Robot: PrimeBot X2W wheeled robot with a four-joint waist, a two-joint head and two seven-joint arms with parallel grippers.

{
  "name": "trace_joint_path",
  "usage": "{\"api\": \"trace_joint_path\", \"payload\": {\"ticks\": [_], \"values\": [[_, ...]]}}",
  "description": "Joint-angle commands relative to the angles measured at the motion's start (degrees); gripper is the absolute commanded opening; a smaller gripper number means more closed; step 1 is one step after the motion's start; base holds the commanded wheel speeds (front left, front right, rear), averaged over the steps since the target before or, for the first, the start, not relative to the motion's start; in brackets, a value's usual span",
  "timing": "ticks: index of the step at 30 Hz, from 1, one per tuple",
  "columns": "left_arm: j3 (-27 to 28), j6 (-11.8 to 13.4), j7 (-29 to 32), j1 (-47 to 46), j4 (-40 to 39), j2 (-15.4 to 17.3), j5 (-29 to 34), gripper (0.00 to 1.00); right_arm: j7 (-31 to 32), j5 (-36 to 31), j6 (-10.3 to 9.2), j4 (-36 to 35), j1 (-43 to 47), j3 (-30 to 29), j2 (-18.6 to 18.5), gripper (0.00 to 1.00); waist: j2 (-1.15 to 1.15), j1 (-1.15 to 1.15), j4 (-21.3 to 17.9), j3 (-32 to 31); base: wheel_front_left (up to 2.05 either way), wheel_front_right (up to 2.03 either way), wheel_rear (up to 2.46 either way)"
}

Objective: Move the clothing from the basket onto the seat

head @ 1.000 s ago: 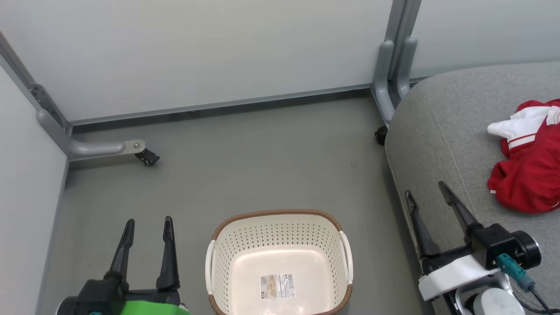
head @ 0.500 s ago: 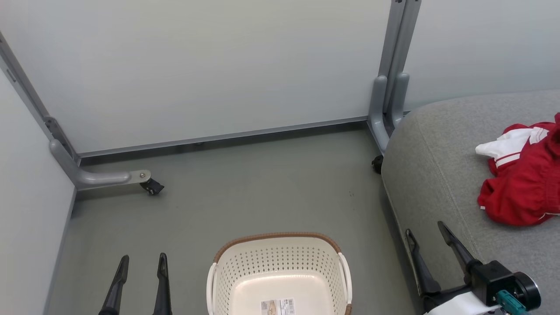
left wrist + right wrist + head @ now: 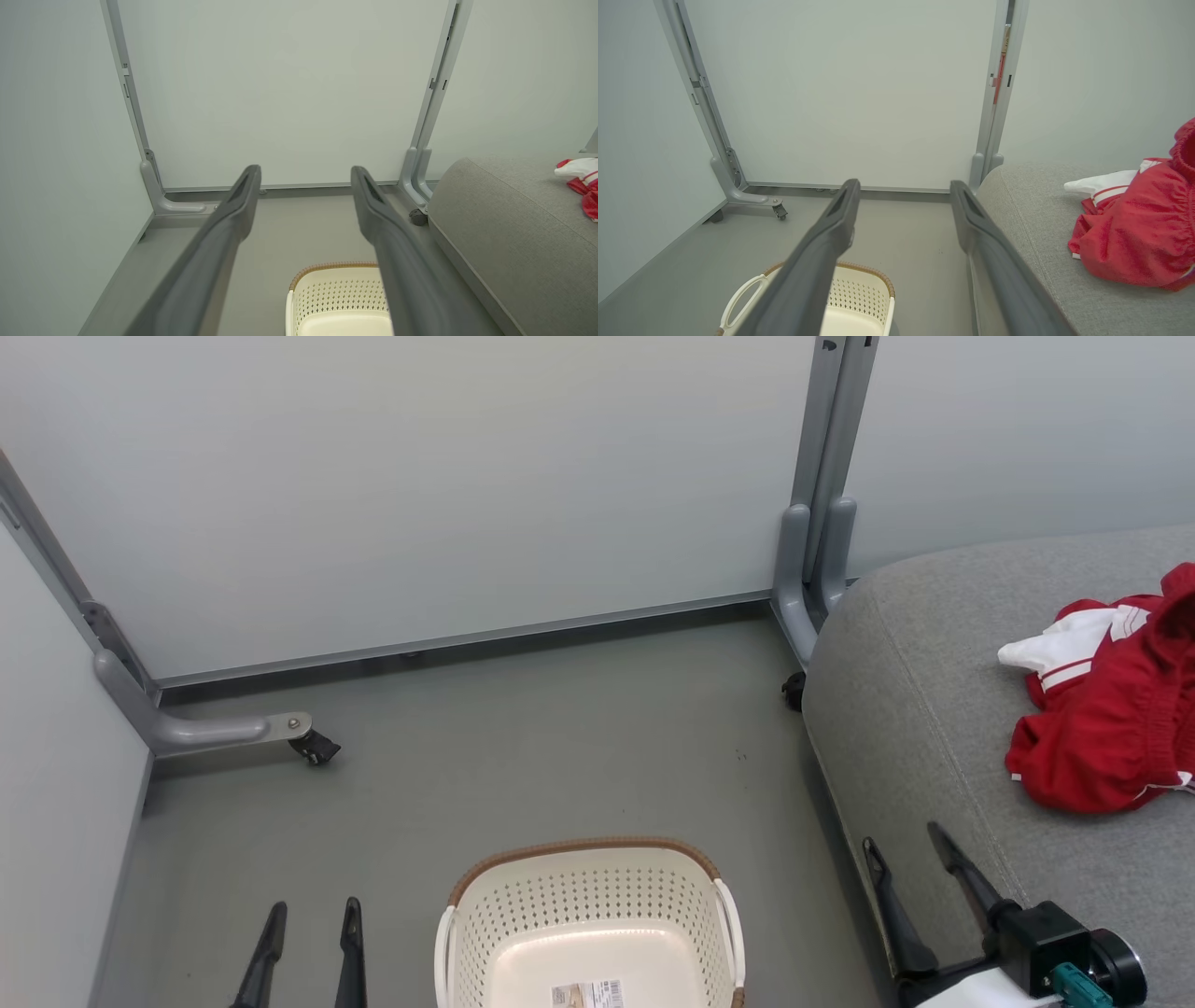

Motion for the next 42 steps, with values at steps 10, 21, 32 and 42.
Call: {"api": "trace_joint_path", "payload": {"ticks": [10, 21, 32, 42], "values": [[-0.22, 0.01, 0.04, 0.02, 5.90, -0.30, -0.31, 0.00, 0.22, 0.22, 0.00, 5.58, 1.55, 0.39, 0.55, 0.00, 0.00, 0.00, -0.04, 0.05, 0.00, 0.00, 0.00], [0.31, -0.22, 2.46, -3.00, 7.31, 0.24, -12.19, 0.00, 2.51, 12.84, -0.01, 6.34, -0.38, -0.27, -0.10, 0.00, 0.00, 0.00, 0.11, 0.55, 0.00, 0.00, 0.00], [0.93, -0.50, 4.87, -5.95, 8.46, 0.72, -23.40, 0.00, 4.81, 24.80, -0.01, 6.79, -2.33, -1.06, -0.65, 0.00, 0.00, 0.00, 0.27, 1.07, 0.00, 0.00, 0.00], [1.50, -0.74, 6.87, -8.33, 9.31, 1.06, -32.37, 0.00, 6.74, 34.26, -0.02, 7.15, -3.86, -1.81, -1.02, 0.00, 0.00, 0.00, 0.42, 1.55, 0.00, 0.00, 0.00]]}}
